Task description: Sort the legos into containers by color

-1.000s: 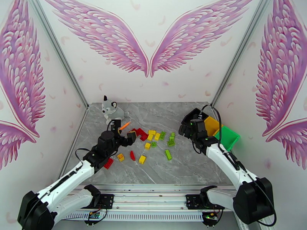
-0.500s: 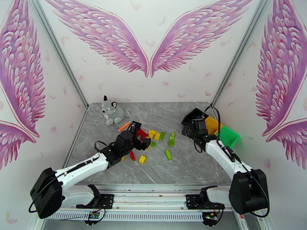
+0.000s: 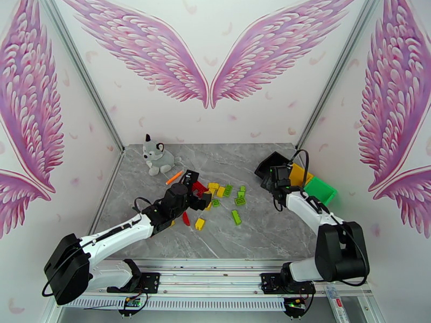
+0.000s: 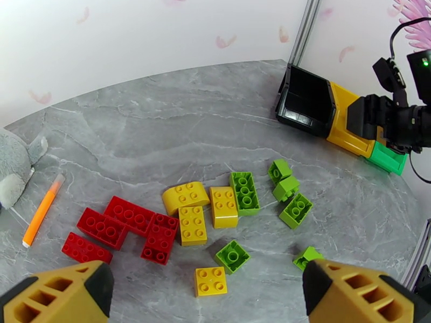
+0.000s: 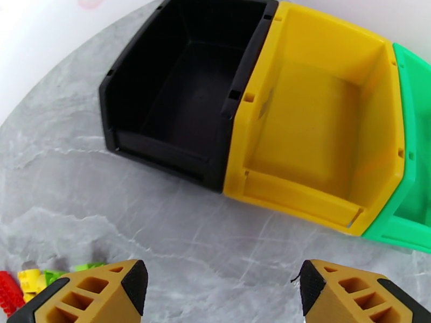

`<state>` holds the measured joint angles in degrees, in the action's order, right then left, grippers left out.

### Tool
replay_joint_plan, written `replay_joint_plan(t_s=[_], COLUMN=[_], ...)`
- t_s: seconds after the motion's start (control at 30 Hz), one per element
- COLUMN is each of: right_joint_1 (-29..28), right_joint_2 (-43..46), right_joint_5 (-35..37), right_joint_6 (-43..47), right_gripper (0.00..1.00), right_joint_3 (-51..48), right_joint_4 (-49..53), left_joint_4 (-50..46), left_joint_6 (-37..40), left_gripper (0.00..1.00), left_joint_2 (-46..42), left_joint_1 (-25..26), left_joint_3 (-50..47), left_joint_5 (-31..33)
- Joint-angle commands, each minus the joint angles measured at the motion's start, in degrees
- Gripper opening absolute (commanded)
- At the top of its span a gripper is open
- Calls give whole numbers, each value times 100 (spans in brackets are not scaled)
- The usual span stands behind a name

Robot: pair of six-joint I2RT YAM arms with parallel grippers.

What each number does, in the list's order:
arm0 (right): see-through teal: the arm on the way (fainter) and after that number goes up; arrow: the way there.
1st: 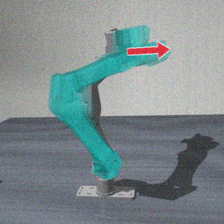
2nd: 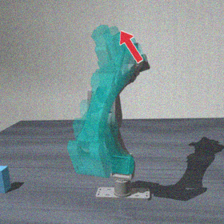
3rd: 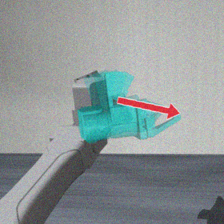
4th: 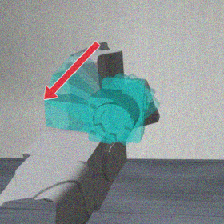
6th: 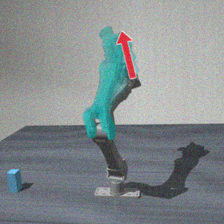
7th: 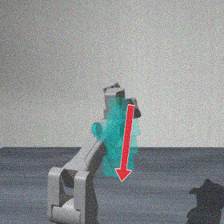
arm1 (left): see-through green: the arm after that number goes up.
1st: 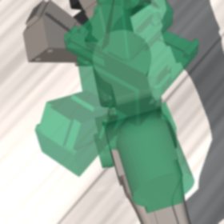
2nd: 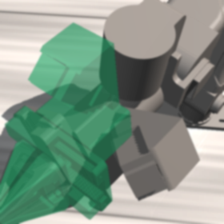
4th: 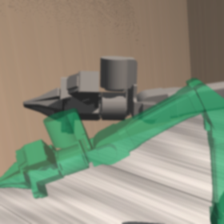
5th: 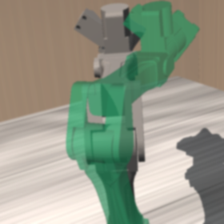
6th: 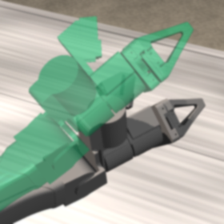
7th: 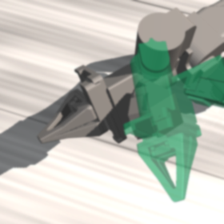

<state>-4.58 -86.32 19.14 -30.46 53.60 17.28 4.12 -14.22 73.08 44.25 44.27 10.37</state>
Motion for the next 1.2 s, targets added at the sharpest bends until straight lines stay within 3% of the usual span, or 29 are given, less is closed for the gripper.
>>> replay_joint_plan(t_s=[0.0,0.43,0.63,0.73,0.9,1.0,1.07,1.17], right_joint_1=[139,507,703,718,701,592,447,56], right_joint_2=[-435,-2059,-2563,-2659,-2463,-2230,-2161,-2159], right_joint_5=[510,524,277,147,-261,-610,-703,-580], right_joint_6=[-123,26,29,95,-7,-117,-135,-181], right_gripper=[78,77,69,58,22,8,0,0], right_joint_3=[600,2025,2395,2504,2372,2200,2259,2498], right_joint_4=[52,518,663,714,619,444,467,636], left_joint_4=[-52,-90,-109,-145,-223,-316,-402,-503], left_joint_6=[95,72,86,99,103,87,52,-43], left_gripper=[98,98,98,98,98,98,97,97], left_joint_2=[-6,13,14,30,-50,-170,-286,-511], left_joint_1=[14,18,14,15,5,-38,-94,-230], left_joint_3=[254,283,292,308,328,328,306,226], left_joint_5=[105,66,121,156,247,388,557,846])
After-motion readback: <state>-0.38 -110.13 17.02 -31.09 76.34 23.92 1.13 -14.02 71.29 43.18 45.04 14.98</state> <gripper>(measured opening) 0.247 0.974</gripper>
